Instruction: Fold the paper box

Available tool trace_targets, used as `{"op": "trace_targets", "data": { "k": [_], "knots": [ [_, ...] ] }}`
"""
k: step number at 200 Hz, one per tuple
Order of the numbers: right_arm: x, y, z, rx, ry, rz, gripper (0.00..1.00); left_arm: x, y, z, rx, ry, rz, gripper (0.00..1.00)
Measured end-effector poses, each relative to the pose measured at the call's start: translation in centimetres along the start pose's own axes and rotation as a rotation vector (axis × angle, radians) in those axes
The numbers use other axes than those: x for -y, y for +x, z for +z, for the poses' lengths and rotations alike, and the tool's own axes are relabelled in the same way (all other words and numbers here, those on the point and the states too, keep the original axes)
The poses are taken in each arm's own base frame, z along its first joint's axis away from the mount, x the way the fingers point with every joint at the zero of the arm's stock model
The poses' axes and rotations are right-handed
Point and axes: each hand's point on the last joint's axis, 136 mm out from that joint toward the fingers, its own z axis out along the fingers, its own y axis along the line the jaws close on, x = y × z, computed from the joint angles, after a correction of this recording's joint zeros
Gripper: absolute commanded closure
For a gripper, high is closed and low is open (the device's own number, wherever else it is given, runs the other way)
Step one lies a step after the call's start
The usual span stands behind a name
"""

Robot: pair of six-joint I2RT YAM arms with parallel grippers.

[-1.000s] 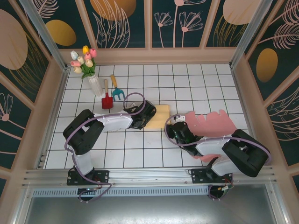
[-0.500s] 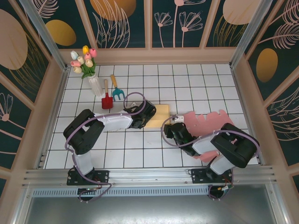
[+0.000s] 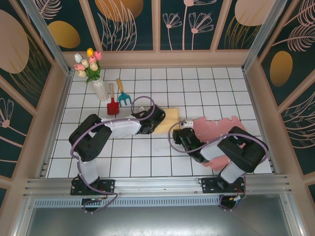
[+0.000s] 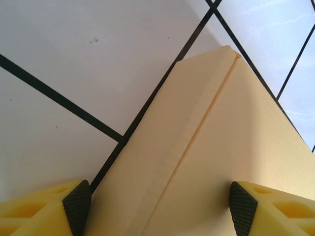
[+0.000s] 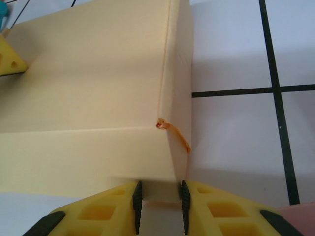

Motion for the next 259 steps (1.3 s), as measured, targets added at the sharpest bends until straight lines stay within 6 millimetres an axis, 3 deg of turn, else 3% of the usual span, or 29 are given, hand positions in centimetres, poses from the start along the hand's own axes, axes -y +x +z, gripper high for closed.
{"op": "trace_targets", "data": {
  "k": [73, 113, 175, 224, 259],
  "knots": [
    [0.6, -1.5, 2.2, 0.01, 0.043, -0.005, 0.7, 0.6, -0.2, 0.3, 0.016, 0.007, 0.034, 0.27],
    [-0.4, -2.1, 3.1, -0.007, -0.001, 0.008, 0.69, 1.0, 0.3, 0.2, 0.016, 0.011, 0.059, 0.28],
    [0.8, -3.6, 4.1, -0.05, -0.062, 0.128, 0.7, 0.8, 1.7, -0.6, -0.028, 0.014, 0.09, 0.25],
    [0.8, -3.5, 4.5, -0.142, -0.116, 0.172, 0.84, -0.6, 2.9, -2.6, -0.075, -0.031, 0.197, 0.2],
    [1.7, -3.5, 4.4, -0.219, -0.106, 0.178, 1.0, -0.1, 1.7, -4.2, -0.037, -0.019, 0.295, 0.19]
  ]
}}
